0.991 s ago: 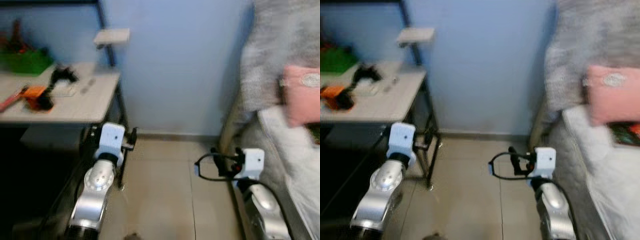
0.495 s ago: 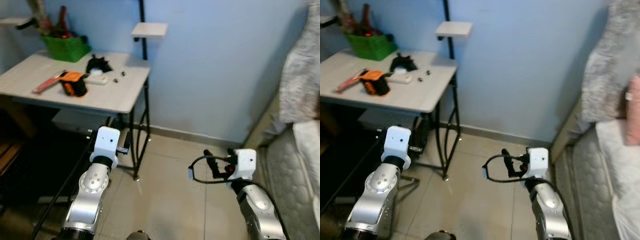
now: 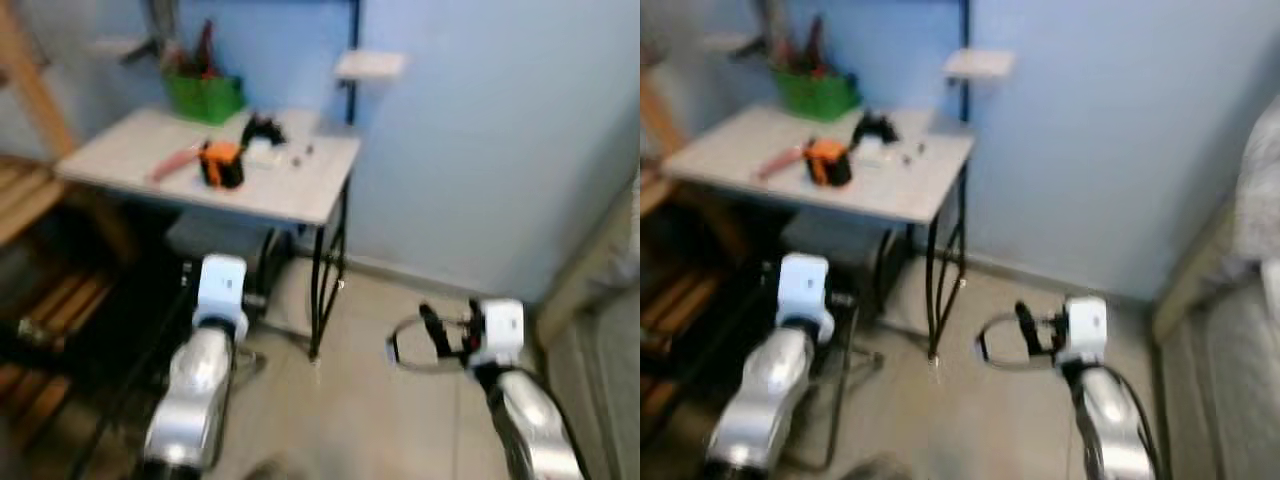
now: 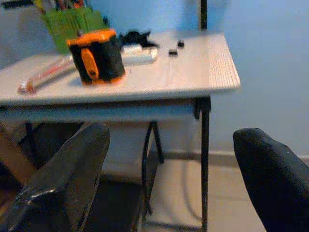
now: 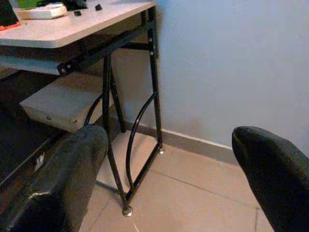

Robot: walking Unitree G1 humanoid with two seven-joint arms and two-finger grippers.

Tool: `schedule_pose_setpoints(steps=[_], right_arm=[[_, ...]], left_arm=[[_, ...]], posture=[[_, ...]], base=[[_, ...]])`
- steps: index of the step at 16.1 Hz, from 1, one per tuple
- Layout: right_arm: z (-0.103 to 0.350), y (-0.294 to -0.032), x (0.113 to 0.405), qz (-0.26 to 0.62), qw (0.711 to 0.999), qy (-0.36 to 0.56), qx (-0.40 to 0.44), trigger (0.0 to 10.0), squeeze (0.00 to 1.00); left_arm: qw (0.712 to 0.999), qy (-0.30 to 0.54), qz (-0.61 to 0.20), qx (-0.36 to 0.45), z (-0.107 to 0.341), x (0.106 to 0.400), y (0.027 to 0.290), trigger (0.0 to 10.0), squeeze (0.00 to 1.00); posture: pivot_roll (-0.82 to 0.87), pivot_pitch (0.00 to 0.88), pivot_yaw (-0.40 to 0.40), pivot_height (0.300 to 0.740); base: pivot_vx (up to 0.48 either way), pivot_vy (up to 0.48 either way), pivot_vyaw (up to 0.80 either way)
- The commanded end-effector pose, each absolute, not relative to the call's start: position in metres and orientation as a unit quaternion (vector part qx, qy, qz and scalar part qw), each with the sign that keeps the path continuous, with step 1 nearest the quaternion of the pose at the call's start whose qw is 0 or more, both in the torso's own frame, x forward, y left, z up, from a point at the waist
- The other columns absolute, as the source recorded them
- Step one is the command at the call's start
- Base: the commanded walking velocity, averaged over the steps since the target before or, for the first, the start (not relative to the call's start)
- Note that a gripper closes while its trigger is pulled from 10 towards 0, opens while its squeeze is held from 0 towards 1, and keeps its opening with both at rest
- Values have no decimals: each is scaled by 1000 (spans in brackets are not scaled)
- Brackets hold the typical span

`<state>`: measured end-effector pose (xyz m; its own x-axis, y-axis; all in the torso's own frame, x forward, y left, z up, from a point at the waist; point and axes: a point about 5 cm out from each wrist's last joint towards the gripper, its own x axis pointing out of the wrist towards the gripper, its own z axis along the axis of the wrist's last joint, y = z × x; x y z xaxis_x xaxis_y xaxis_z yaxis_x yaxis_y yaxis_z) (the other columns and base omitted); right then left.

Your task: Clean up the room

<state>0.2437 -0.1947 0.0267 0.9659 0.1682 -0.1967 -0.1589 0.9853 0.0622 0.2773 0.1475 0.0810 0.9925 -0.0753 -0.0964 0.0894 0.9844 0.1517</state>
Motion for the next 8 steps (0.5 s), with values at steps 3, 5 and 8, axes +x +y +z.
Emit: schedule_pose_setpoints(steps=[3, 5, 8], right_arm=[[28, -200, 233, 90, 992, 90, -20, 10000, 0], [22, -208, 217, 101, 989, 101, -46, 10000, 0], [23, -207, 223, 95, 990, 99, -38, 10000, 0]], left_arm=[[987, 63, -101, 109, 70, 266, 139, 10000, 0], [992, 57, -85, 78, 63, 258, 142, 10000, 0], [994, 32, -87, 57, 71, 264, 135, 10000, 0]], posture=[[101, 0, 2, 740], [98, 0, -7, 740], [94, 0, -16, 740]], base=[[0, 0, 0], [0, 0, 0], [0, 0, 0]])
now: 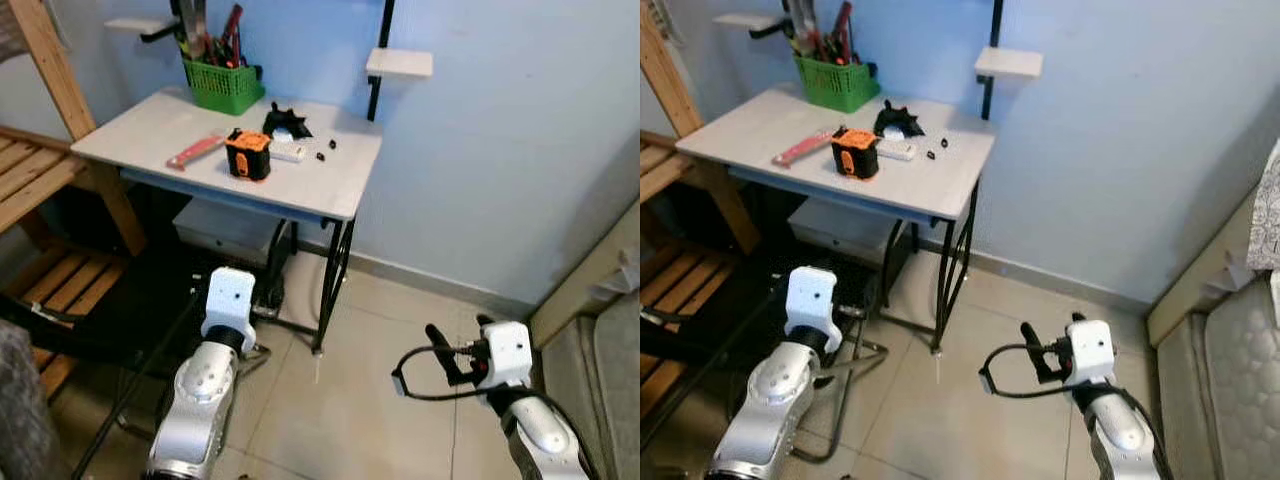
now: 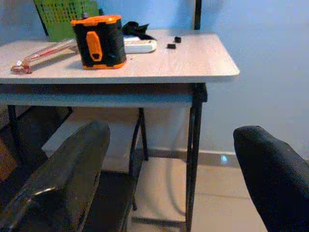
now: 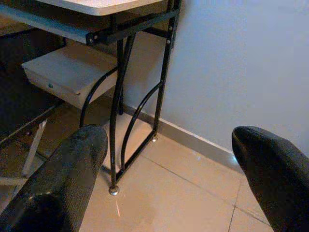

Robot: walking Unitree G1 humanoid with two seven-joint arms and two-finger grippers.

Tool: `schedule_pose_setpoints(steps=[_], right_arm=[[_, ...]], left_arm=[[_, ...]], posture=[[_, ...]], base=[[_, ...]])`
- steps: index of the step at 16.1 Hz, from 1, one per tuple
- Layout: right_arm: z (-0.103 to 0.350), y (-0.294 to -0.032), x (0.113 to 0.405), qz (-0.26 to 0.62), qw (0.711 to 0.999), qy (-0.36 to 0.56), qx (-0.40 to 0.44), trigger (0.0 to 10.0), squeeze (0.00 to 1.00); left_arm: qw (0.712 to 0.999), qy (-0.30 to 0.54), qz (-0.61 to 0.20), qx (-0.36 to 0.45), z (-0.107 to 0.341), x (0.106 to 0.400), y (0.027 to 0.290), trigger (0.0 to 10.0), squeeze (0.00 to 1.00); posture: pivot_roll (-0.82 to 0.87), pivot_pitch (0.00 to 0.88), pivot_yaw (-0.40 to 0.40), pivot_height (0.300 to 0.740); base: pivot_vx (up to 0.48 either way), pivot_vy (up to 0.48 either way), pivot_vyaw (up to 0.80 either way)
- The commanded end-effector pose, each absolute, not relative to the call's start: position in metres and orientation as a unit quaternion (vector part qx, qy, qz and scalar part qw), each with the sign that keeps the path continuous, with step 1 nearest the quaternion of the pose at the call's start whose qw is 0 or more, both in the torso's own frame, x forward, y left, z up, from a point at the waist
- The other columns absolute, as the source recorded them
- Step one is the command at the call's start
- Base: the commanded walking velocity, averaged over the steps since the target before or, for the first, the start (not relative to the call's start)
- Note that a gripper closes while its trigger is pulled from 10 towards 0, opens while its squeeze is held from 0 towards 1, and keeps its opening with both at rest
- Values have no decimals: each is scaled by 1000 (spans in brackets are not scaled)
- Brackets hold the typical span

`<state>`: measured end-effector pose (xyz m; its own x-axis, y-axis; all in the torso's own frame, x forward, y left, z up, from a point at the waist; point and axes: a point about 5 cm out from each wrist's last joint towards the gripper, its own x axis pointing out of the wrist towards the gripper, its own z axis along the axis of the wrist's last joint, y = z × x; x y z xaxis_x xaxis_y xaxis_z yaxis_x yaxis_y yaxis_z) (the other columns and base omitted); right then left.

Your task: Clean up the room

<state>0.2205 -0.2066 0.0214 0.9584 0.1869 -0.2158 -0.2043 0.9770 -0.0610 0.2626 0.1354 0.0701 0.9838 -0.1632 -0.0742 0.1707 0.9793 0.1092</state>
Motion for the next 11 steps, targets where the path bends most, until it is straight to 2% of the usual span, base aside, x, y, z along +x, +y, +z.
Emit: schedule_pose_setpoints(steps=[1, 11], right_arm=[[23, -206, 223, 98, 989, 102, -43, 10000, 0], [23, -206, 223, 98, 989, 102, -43, 10000, 0]], left_arm=[[994, 31, -91, 55, 70, 264, 133, 10000, 0], [994, 31, -91, 55, 70, 264, 133, 10000, 0]], posture=[[94, 0, -16, 740], [94, 0, -16, 740]], base=[[0, 0, 0], [0, 0, 0]])
